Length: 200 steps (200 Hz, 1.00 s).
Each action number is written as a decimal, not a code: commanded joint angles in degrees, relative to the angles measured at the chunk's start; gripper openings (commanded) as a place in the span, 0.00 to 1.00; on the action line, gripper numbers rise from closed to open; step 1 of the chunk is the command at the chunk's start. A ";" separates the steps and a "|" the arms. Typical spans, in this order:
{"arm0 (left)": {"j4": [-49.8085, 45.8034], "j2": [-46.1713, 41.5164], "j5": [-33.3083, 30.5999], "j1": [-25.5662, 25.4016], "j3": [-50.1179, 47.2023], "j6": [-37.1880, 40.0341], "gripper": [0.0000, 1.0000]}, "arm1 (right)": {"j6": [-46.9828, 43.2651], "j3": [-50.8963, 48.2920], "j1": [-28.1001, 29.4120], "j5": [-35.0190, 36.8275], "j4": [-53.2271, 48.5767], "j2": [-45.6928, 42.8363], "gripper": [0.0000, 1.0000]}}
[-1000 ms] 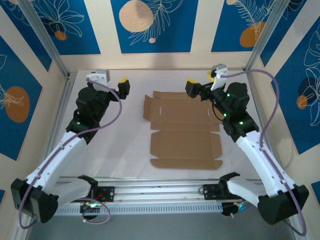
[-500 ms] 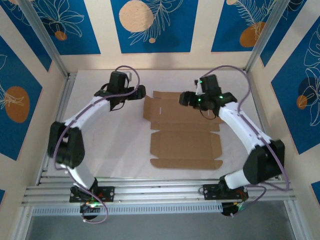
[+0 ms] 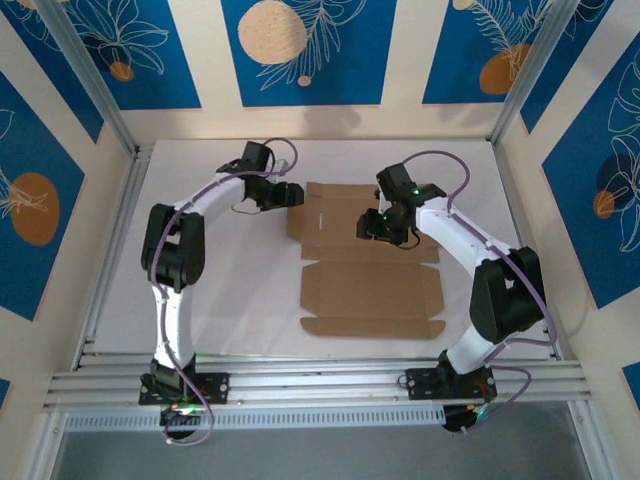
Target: Fold the paper box
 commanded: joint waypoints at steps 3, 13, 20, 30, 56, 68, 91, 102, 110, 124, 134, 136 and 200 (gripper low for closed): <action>-3.96 2.77 2.50 0.70 2.92 1.78 0.70 | 0.92 -1.47 0.37 -4.59 -0.61 -3.86 0.56; -4.13 3.25 1.47 0.93 2.79 2.08 0.69 | 1.10 -1.18 0.81 -5.17 -0.43 -4.85 0.56; -3.96 3.46 1.15 1.00 2.58 2.18 0.67 | 1.19 -1.16 1.28 -5.09 -0.41 -5.53 0.55; -3.95 3.84 0.80 1.18 2.57 2.16 0.64 | 0.92 -1.18 2.42 -5.26 -0.16 -6.23 0.51; -4.42 4.85 1.20 1.32 2.77 3.52 0.49 | 1.14 -0.75 6.45 -3.48 0.05 -7.01 0.36; -3.74 4.81 2.04 1.36 2.28 3.63 0.39 | 1.44 -0.88 7.49 -4.18 0.62 -7.49 0.33; -3.40 4.86 3.58 1.37 2.44 3.79 0.23 | 1.84 -1.32 8.19 -4.30 1.41 -8.22 0.32; -3.82 4.60 3.89 1.36 2.99 4.11 0.16 | 1.73 -1.24 7.98 -3.89 1.30 -8.25 0.31; -4.14 4.39 3.95 1.42 3.34 4.22 0.14 | 1.78 -1.00 7.71 -3.42 1.01 -8.25 0.31; -4.12 3.47 3.95 1.45 3.62 4.05 0.10 | 1.44 -0.55 7.54 -1.98 1.13 -8.78 0.33; -3.95 2.72 3.62 1.45 3.62 4.02 0.08 | 1.04 0.02 7.34 -1.20 1.53 -9.09 0.34; -3.94 2.59 3.49 1.45 3.65 4.04 0.08 | 1.05 0.19 7.21 -1.13 1.57 -9.14 0.35; 10.30 -6.80 0.33 1.45 -8.29 5.45 0.00 | 4.11 13.59 0.12 -6.91 1.56 -2.09 0.59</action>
